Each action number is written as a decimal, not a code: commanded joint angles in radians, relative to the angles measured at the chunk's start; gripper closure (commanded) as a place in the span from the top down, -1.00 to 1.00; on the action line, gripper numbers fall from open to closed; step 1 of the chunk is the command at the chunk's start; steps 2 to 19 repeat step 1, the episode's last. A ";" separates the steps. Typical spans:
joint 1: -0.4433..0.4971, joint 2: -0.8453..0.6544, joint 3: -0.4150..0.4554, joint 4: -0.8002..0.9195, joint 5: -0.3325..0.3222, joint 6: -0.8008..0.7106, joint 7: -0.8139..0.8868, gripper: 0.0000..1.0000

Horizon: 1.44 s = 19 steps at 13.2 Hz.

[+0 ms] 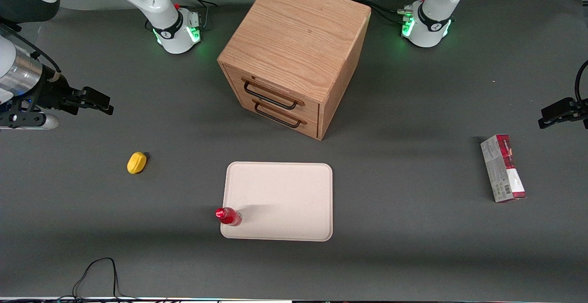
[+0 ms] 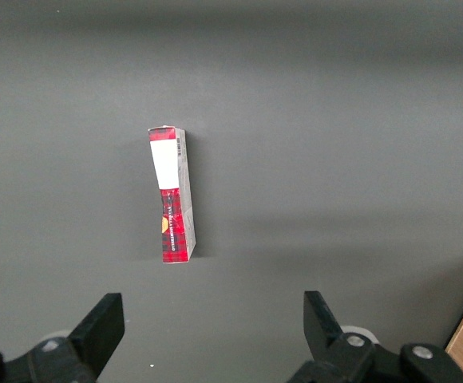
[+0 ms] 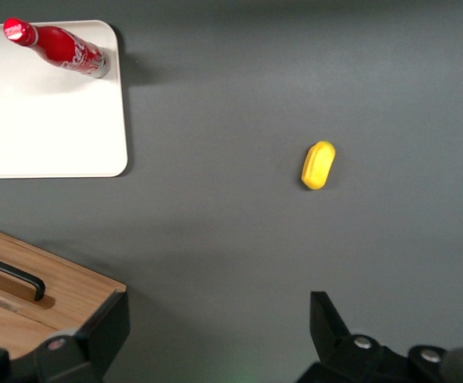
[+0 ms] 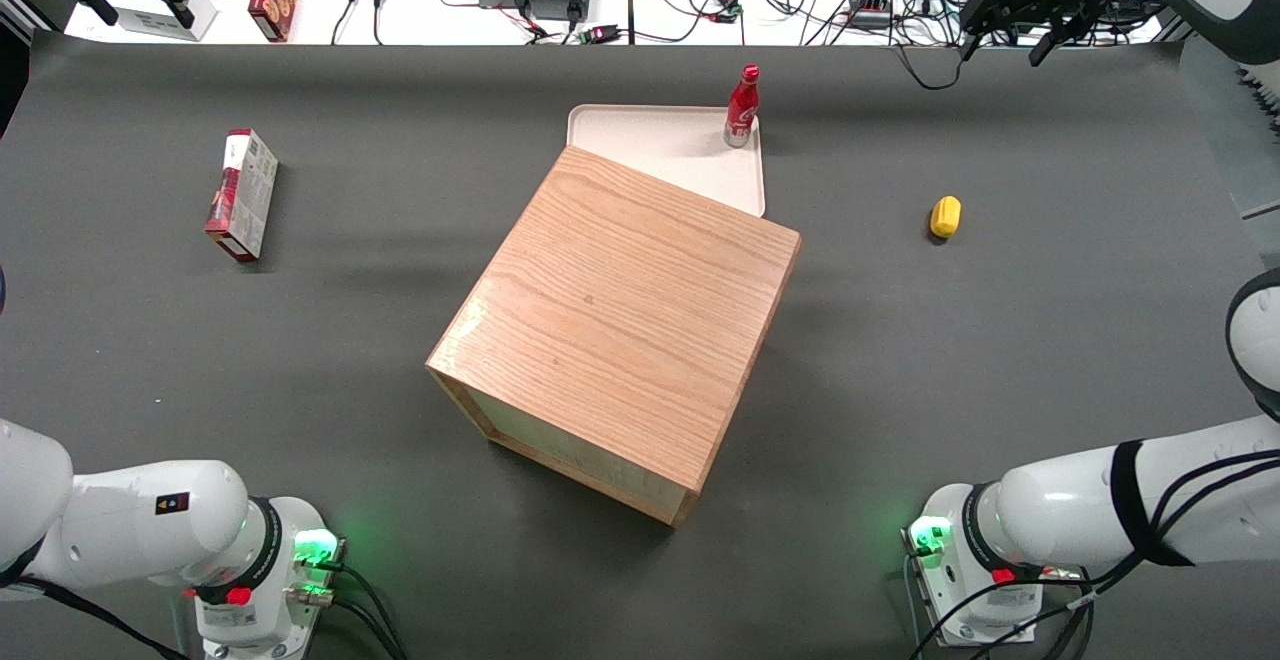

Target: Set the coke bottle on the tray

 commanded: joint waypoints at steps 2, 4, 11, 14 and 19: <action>-0.034 0.009 0.033 0.024 -0.013 -0.020 -0.033 1.00; -0.034 0.009 0.033 0.024 -0.013 -0.020 -0.033 1.00; -0.034 0.009 0.033 0.024 -0.013 -0.020 -0.033 1.00; -0.034 0.009 0.033 0.024 -0.013 -0.020 -0.033 1.00; -0.034 0.009 0.033 0.024 -0.013 -0.020 -0.033 1.00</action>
